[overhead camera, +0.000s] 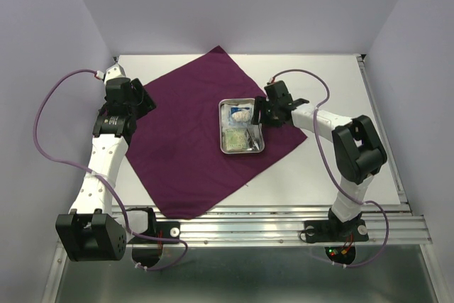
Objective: Prepare the surgical pack
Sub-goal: Place the container in the surgical kit, then pack the surgical kit at the center of the board.
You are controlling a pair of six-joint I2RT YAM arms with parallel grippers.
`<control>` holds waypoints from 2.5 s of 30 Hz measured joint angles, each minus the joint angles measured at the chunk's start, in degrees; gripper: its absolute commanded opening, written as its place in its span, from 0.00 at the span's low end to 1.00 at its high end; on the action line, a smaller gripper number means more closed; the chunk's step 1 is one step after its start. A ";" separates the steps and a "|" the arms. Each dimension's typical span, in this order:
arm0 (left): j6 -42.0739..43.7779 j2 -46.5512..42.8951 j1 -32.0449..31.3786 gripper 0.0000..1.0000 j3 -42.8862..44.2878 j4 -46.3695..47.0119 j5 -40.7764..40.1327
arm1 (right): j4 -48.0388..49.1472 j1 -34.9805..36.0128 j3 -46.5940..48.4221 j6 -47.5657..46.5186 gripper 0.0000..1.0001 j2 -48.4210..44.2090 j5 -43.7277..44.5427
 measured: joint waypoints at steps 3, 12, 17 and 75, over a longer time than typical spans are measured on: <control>0.00 0.00 0.00 0.70 0.00 0.00 0.00 | -0.35 -0.31 0.33 -0.50 0.81 -0.35 1.81; 0.02 0.00 0.00 0.70 0.00 -0.02 0.04 | -0.11 -12.72 -3.30 -1.51 0.85 -8.66 4.59; 0.02 0.00 0.00 0.70 0.00 0.00 0.42 | -0.42 -21.57 -9.46 -1.38 0.85 -12.13 5.51; 0.02 0.74 0.00 0.70 -0.39 1.03 1.79 | -2.67 -20.00 -16.48 -1.44 0.61 -10.71 4.09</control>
